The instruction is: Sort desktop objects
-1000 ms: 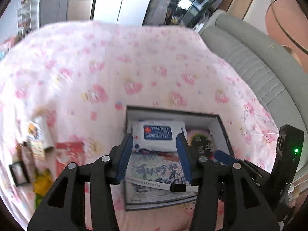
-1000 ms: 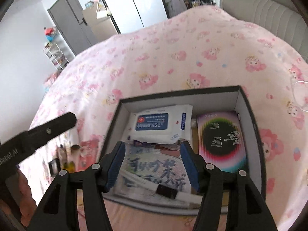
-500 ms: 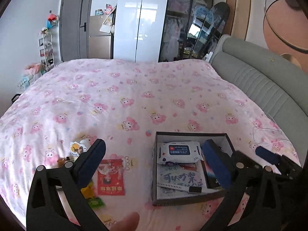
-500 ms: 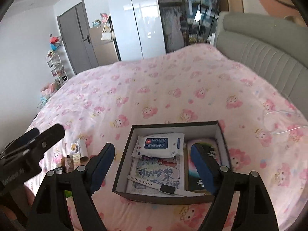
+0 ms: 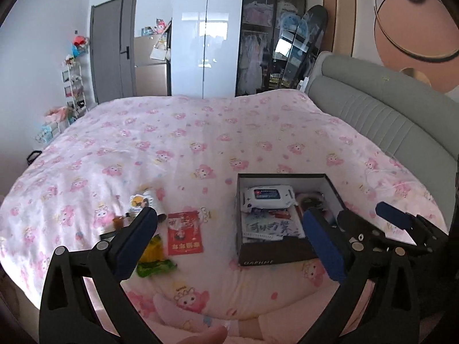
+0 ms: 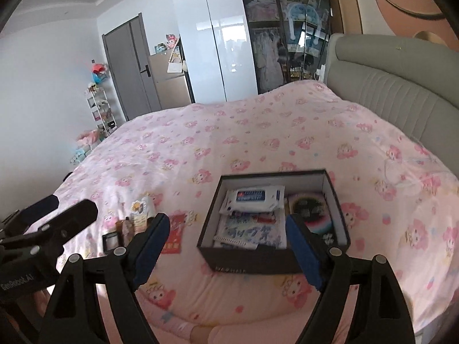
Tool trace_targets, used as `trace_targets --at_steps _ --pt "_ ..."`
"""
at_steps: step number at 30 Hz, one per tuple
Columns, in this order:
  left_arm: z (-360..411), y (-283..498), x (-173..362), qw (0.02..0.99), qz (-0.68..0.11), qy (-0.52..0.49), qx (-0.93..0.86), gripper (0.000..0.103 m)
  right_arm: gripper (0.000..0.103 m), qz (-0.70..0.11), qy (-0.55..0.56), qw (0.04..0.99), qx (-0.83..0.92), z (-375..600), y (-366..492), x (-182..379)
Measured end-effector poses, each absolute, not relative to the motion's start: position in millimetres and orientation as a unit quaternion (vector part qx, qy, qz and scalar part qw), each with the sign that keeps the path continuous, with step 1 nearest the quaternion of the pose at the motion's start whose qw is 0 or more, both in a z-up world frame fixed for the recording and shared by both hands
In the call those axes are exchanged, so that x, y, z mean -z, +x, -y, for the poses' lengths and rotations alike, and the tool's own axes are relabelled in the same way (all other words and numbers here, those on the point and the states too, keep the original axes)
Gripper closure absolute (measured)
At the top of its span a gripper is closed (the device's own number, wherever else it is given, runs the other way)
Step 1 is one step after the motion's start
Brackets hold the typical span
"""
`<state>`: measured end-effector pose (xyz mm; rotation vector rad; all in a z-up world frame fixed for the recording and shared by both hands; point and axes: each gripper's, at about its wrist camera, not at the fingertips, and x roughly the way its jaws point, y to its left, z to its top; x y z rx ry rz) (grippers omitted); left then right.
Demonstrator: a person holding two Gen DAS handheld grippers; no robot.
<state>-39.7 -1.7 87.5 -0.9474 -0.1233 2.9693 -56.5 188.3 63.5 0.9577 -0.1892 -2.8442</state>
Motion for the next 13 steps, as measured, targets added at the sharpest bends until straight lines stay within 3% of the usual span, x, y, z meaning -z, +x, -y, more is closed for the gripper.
trace_targets --at_steps 13 --pt "2.2 -57.6 -72.1 0.041 0.024 -0.317 -0.947 0.001 0.018 0.056 0.330 0.074 0.939 -175.7 -35.1 -44.3"
